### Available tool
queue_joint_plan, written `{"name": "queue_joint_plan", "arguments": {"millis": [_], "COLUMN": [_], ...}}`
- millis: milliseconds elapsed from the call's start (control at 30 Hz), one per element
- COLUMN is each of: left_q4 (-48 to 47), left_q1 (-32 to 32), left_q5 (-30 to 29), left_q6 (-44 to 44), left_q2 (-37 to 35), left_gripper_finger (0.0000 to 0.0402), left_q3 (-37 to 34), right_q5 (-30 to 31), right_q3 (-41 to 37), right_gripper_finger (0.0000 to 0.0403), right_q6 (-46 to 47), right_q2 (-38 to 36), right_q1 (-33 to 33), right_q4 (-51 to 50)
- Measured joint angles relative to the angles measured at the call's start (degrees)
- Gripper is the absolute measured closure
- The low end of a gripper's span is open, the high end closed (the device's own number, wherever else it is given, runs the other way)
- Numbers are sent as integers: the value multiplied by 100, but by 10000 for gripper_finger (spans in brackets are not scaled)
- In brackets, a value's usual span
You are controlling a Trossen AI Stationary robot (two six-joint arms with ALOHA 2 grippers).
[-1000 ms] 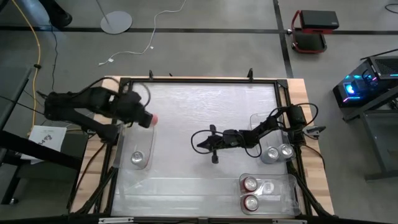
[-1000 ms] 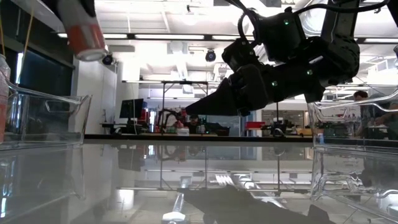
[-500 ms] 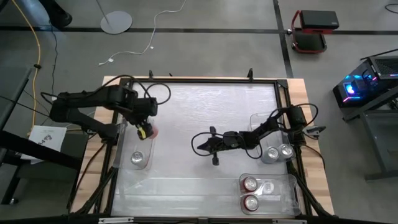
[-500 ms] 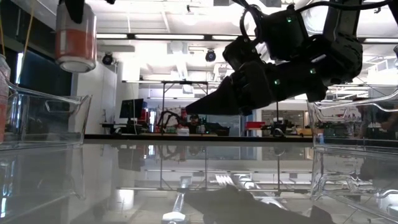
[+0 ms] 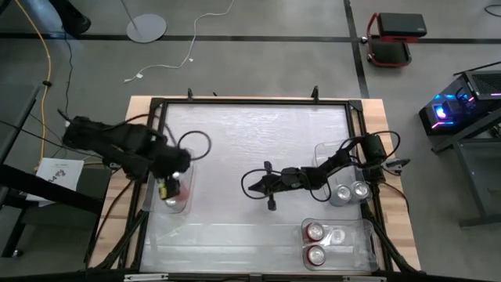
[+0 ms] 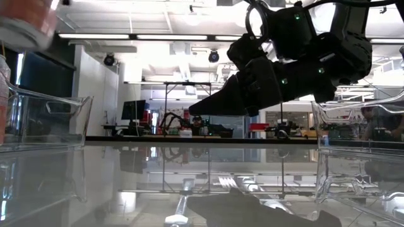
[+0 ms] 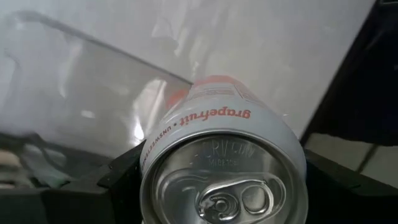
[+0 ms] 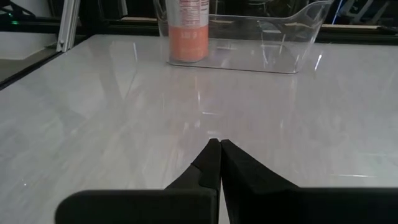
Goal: Sort soda cans
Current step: Put the orange-white soda can into the left transparent bin
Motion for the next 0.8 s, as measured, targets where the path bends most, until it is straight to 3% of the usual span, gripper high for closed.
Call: {"name": "queue_joint_plan", "arguments": {"millis": [233,400,600,800], "left_q4": [-13,-13,-15,-16], "left_q1": [-976,-1857,-2650,-2875], "left_q5": [406,469,509,1237], "left_q6": [-2268,-3417,-3997,-3998], "left_q2": [-349,-416,-404,-398], "left_gripper_finger": [114,114,114,114], "left_q3": [7,-15,-794,-1386], "right_q5": [0,-26,-52,-57], "right_q3": [147,345,471,503], "right_gripper_finger": [403,403,403,403], "right_q6": [104,39,-156,-306], "right_q2": [0,0,0,0], "right_q1": [4,18,157,225], "right_q4": [-4,-2,-22,-48]}}
